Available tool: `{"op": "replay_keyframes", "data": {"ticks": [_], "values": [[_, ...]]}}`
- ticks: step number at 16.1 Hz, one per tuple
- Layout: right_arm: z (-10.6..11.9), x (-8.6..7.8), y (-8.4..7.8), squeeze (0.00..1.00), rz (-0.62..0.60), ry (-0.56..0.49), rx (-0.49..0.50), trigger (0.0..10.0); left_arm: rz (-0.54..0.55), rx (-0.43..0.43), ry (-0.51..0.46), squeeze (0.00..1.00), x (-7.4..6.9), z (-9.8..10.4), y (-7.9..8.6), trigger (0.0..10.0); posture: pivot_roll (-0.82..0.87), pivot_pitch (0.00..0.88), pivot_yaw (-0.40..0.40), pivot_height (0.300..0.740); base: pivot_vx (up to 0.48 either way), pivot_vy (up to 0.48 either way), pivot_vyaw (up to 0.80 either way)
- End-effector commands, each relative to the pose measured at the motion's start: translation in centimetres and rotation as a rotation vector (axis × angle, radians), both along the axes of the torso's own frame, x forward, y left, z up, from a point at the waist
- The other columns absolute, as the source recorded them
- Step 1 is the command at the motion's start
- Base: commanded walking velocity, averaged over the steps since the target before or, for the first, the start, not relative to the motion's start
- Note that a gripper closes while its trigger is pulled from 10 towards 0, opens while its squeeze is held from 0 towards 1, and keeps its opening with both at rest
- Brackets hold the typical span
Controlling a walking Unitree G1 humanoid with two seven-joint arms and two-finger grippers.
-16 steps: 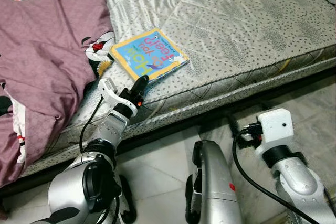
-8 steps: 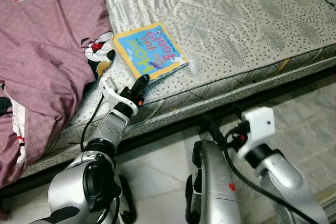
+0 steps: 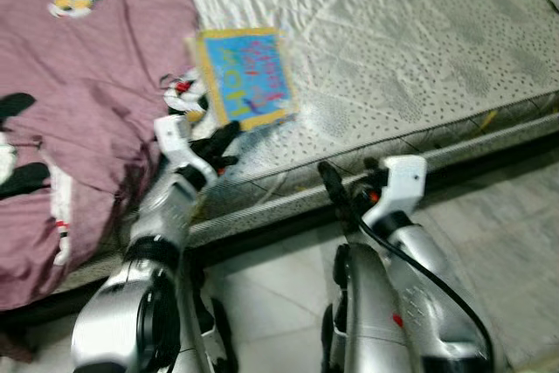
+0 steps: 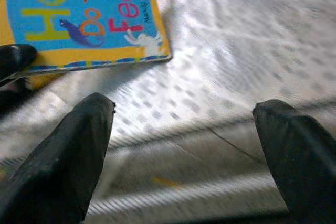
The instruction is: Clean up the room
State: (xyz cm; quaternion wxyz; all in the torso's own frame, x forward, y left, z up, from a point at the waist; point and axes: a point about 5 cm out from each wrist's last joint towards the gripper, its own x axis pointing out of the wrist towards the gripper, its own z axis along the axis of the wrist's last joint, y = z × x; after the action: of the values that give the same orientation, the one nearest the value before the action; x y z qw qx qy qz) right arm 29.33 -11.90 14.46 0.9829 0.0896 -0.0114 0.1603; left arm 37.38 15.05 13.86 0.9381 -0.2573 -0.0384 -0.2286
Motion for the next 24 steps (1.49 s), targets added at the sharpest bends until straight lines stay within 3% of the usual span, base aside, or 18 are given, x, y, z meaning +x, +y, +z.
{"op": "replay_keyframes", "data": {"ticks": [1, 3, 5, 6, 8, 11, 14, 19, 24], "values": [[-0.2, 0.5, 0.0, 0.0, -0.036, -0.01, 0.022, 10.0, 0.051, 0.094, -0.077, 0.0, -0.4, 0.9, 1.0, 0.0, -0.11, 0.091, 0.053, 0.528, 0.0, 0.0, 0.0], [0.2, 1.7, 0.0, 0.0, -0.079, -0.037, 0.05, 10.0, 0.049, 0.218, -0.133, 0.0, -1.2, 1.1, 1.1, 0.0, -0.1, 0.053, 0.063, 0.528, 0.0, 0.0, 0.0], [0.8, 2.7, 0.2, 0.0, -0.087, -0.074, 0.066, 10.0, 0.094, 0.246, -0.147, 0.0, -1.7, 1.2, 1.6, 2.4, -0.09, 0.011, 0.067, 0.528, 0.0, 0.0, -0.56], [1.1, 3.3, 0.3, 0.0, -0.102, -0.091, 0.085, 10.0, 0.119, 0.272, -0.143, 0.0, -2.3, 0.9, 1.5, 10.0, -0.07, 0.0, 0.069, 0.528, 0.0, 0.0, -0.64], [1.5, 4.0, 0.4, 0.0, -0.114, -0.116, 0.099, 10.0, 0.142, 0.339, -0.16, 0.0, -3.2, 0.6, 0.9, 10.0, -0.07, 0.0, 0.073, 0.528, 0.0, 0.0, -0.63], [1.8, 4.6, 0.3, 0.0, -0.13, -0.138, 0.109, 10.0, 0.205, 0.361, -0.184, 0.0, -3.8, 0.9, 0.7, 10.0, -0.06, 0.0, 0.066, 0.528, 0.0, 0.0, -0.59], [1.7, 4.6, 0.3, 0.0, -0.139, -0.144, 0.114, 10.0, 0.302, 0.425, -0.136, 0.0, -4.1, 0.4, 1.0, 10.0, -0.03, 0.0, 0.044, 0.528, 0.0, 0.0, -0.57], [1.6, 5.0, 1.2, 0.0, -0.109, -0.147, 0.106, 10.0, 0.371, 0.426, -0.143, 0.0, -5.3, 0.8, 1.7, 10.0, -0.02, 0.0, 0.022, 0.532, 0.0, 0.0, -0.51], [1.5, 4.2, 1.2, 0.0, -0.091, -0.184, 0.081, 10.0, 0.325, 0.458, -0.16, 0.0, -5.0, 1.1, 0.4, 10.0, -0.04, 0.028, 0.055, 0.541, 0.0, 0.0, 0.0]]}}
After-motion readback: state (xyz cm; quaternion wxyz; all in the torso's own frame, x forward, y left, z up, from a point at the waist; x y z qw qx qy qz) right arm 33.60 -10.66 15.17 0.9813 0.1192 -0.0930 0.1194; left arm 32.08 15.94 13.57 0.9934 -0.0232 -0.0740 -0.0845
